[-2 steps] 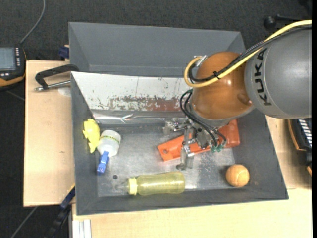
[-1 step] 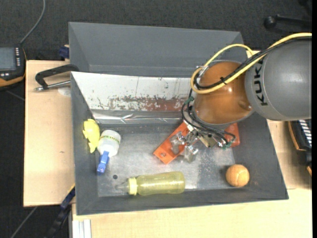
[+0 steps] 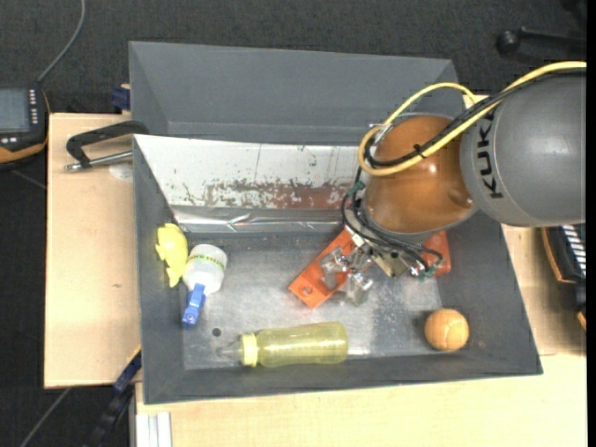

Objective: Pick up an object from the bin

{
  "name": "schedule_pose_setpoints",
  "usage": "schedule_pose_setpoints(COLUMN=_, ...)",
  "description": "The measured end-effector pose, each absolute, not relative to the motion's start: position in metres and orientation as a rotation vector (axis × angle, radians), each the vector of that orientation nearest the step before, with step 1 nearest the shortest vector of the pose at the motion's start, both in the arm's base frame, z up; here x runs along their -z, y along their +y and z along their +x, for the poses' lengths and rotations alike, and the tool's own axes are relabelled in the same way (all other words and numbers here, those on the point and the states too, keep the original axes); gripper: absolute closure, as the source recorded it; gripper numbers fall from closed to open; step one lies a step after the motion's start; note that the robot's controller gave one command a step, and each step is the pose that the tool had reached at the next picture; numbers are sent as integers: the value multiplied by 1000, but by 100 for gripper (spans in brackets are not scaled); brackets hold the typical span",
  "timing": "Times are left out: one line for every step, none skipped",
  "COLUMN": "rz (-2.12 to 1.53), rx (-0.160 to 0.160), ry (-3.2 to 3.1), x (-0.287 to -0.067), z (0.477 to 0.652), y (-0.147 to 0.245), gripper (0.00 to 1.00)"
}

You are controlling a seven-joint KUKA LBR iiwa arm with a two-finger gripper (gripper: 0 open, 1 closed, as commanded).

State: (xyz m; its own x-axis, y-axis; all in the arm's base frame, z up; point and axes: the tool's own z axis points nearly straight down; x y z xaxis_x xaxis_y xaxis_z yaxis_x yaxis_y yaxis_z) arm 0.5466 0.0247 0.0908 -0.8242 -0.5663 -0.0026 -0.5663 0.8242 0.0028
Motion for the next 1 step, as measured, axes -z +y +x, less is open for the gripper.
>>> schedule_pose_setpoints(rz=-949, rx=-6, ry=2989, x=-80, z=554, y=23, gripper=100)
